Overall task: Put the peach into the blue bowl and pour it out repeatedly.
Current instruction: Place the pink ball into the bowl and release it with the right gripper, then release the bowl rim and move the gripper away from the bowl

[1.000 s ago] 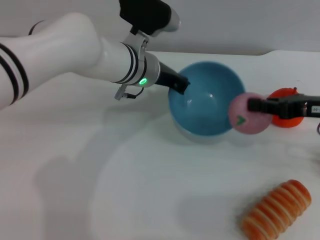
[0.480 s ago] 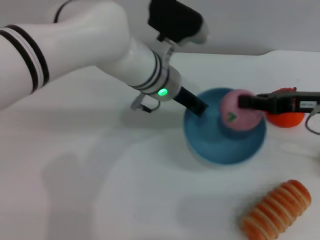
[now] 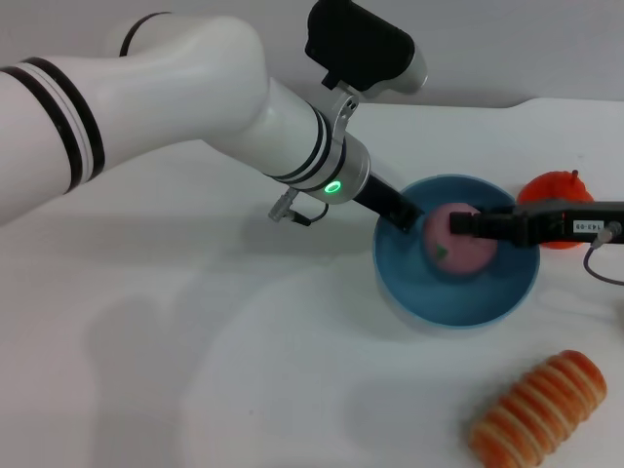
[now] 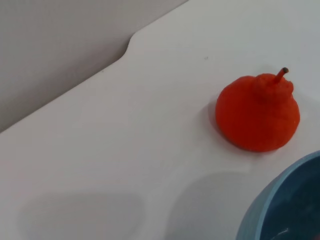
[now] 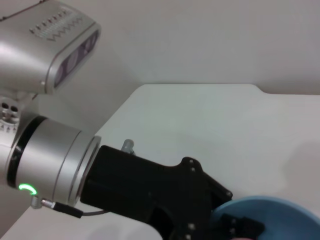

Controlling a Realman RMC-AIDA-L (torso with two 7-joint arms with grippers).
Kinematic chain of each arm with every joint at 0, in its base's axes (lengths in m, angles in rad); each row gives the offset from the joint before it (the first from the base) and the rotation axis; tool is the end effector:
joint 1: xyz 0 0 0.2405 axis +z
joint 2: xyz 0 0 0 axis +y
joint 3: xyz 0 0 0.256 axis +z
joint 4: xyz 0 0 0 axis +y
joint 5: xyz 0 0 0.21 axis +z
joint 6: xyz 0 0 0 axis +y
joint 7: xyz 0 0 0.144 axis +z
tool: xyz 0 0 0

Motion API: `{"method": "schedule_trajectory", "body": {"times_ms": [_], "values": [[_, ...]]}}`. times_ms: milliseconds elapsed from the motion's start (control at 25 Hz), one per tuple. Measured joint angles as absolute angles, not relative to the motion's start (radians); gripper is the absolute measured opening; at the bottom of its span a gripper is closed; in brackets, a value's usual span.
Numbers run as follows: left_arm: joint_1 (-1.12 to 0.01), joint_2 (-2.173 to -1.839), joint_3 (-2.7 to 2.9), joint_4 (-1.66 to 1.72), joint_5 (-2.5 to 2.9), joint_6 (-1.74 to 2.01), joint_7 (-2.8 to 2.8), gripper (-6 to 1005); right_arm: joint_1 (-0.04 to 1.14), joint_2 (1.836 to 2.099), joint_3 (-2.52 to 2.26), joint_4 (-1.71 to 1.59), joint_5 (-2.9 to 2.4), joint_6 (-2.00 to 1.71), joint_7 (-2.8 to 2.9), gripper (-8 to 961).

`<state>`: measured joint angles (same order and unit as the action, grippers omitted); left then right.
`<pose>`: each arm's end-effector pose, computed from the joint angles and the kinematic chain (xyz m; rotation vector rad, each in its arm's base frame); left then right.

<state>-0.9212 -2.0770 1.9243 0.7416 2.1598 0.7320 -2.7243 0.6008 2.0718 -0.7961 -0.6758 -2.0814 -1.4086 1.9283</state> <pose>-0.1300 0.3964 -0.1331 -2.6026 -0.8346 0.1642 0.2526 0.3577 -0.0122 -2.6111 1.2513 0.5412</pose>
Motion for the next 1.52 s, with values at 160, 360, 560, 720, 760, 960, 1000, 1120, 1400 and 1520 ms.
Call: {"method": "schedule_trajectory", "body": {"times_ms": [160, 360, 560, 720, 760, 960, 1000, 1120, 1400, 1520], "values": [[-0.925, -2.077, 1.930, 0.737, 2.160, 0.719, -2.725, -2, 0.595, 2.072, -0.794, -0.675, -2.081, -1.411, 1.927, 208], [-0.924, -2.076, 1.918, 0.727, 2.159, 0.697, -2.725, -1, 0.542, 2.067, -0.783, -0.695, -1.978, -1.464, 1.852, 416], [-0.917, -2.077, 1.935, 0.724, 2.116, 0.652, -2.725, -2, 0.438, 2.067, -0.726, -0.759, -1.846, -1.477, 1.821, 480], [-0.930, -2.078, 2.000, 0.711, 2.053, 0.638, -2.726, -2, 0.387, 2.071, -0.617, -0.753, -1.841, -1.508, 1.809, 486], [-0.933, -2.078, 2.024, 0.711, 2.040, 0.636, -2.726, -1, 0.376, 2.072, -0.600, -0.744, -1.841, -1.513, 1.799, 487], [-0.943, -2.079, 2.075, 0.705, 2.027, 0.644, -2.751, -1, 0.341, 2.073, -0.553, -0.691, -1.834, -1.538, 1.764, 495], [-0.941, -2.078, 2.075, 0.703, 2.027, 0.648, -2.759, -1, 0.339, 2.072, -0.551, -0.680, -1.833, -1.541, 1.760, 496], [-0.934, -2.079, 2.087, 0.701, 2.027, 0.648, -2.762, -2, 0.335, 2.072, -0.548, -0.669, -1.831, -1.544, 1.753, 501], [-0.931, -2.078, 2.106, 0.674, 2.026, 0.628, -2.755, -2, 0.345, 2.067, -0.547, -0.637, -1.821, -1.544, 1.743, 511], [-0.930, -2.079, 2.111, 0.674, 2.029, 0.625, -2.754, -1, 0.345, 2.067, -0.547, -0.636, -1.820, -1.545, 1.742, 516]]}}
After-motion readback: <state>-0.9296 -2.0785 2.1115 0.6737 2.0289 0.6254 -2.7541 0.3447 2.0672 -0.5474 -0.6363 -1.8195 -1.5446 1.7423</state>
